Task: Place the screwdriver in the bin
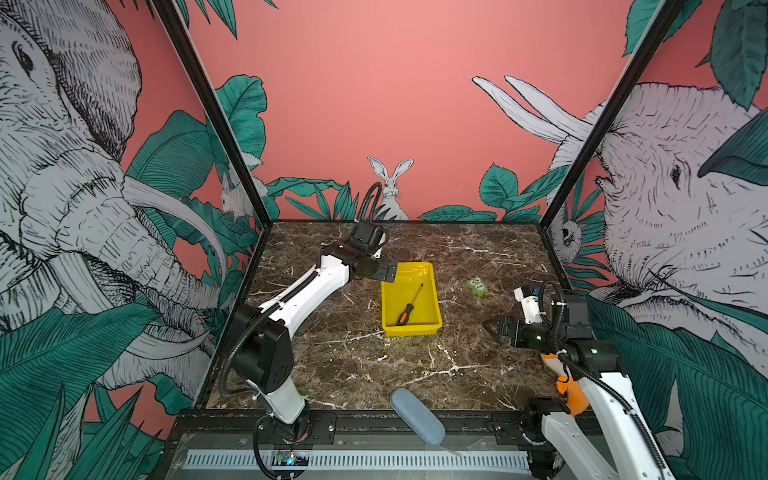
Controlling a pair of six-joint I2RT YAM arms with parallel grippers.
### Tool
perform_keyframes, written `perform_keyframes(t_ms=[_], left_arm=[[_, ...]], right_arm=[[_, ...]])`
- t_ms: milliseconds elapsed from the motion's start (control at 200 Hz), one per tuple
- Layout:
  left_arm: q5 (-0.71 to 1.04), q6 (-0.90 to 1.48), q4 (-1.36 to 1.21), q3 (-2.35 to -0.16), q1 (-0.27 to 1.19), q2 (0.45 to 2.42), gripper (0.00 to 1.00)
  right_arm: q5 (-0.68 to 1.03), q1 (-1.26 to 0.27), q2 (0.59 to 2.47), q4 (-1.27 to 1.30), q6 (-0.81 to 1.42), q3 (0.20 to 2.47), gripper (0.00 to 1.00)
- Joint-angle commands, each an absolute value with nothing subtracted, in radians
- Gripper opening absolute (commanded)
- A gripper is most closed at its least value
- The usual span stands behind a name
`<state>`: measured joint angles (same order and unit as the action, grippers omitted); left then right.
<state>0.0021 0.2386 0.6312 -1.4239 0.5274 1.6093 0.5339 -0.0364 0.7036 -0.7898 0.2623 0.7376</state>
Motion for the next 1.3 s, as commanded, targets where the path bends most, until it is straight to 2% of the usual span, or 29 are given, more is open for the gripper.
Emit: perform_keyframes(t_ms=[0, 705, 986, 1136, 1291], left_arm=[[0.059, 0.216, 0.533, -1.354, 0.475, 1.515, 0.99], [-0.023, 0.137, 0.463, -1.312, 0.453, 1.45, 0.99], [-0.059, 0.097, 0.418, -1.255, 0.451, 1.393, 0.99], [-0.12, 0.079, 0.363, -1.201, 0.451, 1.333, 0.99], [-0.217, 0.087, 0.355, -1.192, 0.45, 1.27, 1.0]], right_arm=[[0.514, -0.034, 0.696, -0.784, 0.264, 0.736, 0.99], [0.482, -0.034, 0.696, -0.798, 0.275, 0.732, 0.99], [0.389, -0.033, 0.688, -0.817, 0.267, 0.764, 0.99], [0.292, -0.034, 0.717, -0.733, 0.314, 0.815, 0.99], [0.249, -0.034, 0.752, -0.533, 0.353, 0.822, 0.99]])
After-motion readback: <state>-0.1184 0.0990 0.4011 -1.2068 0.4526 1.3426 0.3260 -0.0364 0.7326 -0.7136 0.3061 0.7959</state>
